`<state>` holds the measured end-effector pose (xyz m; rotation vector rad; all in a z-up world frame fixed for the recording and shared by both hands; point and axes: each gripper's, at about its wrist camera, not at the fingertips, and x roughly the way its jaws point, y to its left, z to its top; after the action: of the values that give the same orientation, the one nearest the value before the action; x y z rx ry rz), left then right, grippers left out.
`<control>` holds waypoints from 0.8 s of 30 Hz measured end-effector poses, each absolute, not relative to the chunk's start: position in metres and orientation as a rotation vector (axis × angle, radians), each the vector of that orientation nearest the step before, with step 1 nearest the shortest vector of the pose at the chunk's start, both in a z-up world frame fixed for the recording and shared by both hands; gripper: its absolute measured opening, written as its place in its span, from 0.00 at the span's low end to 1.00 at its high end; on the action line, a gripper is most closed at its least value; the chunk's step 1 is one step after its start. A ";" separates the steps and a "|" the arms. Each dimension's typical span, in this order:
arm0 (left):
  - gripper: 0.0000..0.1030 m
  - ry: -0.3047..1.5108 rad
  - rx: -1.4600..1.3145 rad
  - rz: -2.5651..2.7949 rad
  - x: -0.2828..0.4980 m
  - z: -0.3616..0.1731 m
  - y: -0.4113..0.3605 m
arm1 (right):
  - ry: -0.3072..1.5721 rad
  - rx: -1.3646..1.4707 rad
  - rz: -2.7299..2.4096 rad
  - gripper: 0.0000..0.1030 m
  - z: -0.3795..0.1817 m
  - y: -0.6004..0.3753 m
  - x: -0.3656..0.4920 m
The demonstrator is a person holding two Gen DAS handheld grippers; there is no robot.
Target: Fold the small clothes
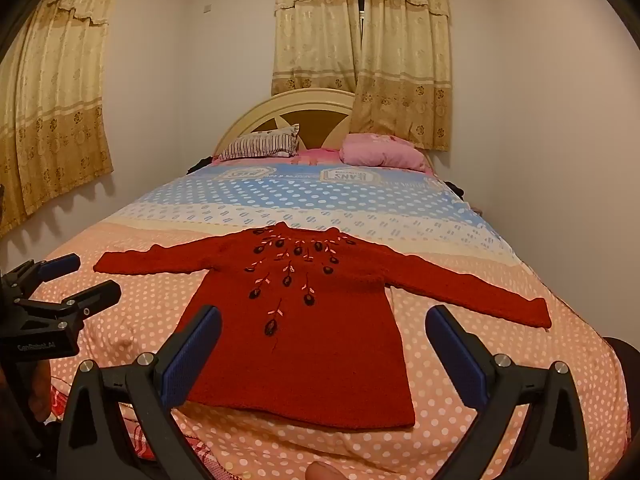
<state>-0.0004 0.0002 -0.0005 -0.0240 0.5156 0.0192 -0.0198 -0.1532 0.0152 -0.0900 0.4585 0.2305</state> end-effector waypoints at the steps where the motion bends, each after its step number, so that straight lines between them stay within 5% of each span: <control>1: 1.00 0.519 -0.024 0.020 0.000 -0.001 0.000 | 0.461 -0.087 0.231 0.99 0.015 -0.154 -0.019; 24: 1.00 0.548 -0.014 0.042 0.003 -0.007 0.006 | 0.490 -0.065 0.220 0.99 -0.001 -0.168 -0.003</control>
<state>0.0028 0.0060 -0.0066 -0.0141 0.5477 0.0423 -0.0035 -0.1676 -0.0014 -0.0650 0.4899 0.2199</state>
